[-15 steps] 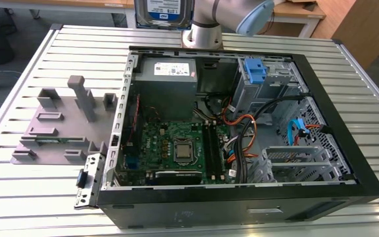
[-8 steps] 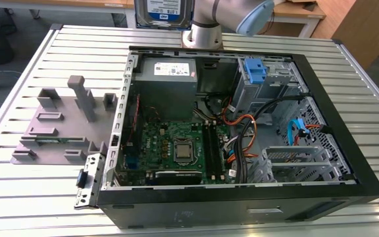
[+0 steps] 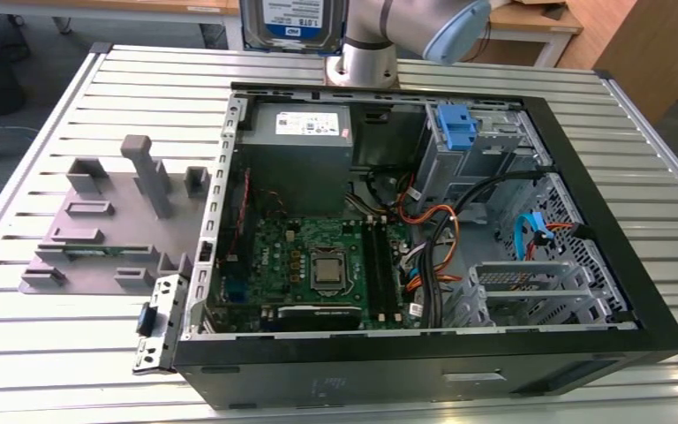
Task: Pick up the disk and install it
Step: 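Pick up the disk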
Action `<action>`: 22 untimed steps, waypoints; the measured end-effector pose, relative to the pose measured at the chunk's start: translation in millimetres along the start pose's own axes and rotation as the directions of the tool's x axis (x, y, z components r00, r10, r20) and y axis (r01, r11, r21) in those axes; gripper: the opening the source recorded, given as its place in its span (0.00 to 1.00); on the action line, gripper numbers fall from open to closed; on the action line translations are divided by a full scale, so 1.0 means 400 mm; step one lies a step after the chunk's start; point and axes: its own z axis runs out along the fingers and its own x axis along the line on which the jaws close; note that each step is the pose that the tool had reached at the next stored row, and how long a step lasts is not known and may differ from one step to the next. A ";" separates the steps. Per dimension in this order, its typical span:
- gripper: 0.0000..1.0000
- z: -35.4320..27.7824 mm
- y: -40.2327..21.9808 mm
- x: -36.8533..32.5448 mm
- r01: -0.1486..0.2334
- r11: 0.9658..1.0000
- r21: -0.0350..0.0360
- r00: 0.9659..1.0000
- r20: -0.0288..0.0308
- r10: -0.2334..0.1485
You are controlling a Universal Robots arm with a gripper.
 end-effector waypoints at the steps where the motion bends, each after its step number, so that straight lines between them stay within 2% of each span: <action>1: 0.35 0.000 0.000 0.001 0.000 1.000 0.000 1.000 0.000 0.000; 11: 0.35 0.000 -0.001 0.002 0.000 1.000 0.000 1.000 0.000 0.000; 17: 0.35 0.000 -0.019 0.001 0.000 1.000 0.000 1.000 0.000 0.000; 22: 0.35 0.000 -0.042 0.000 0.000 1.000 0.000 1.000 0.000 0.000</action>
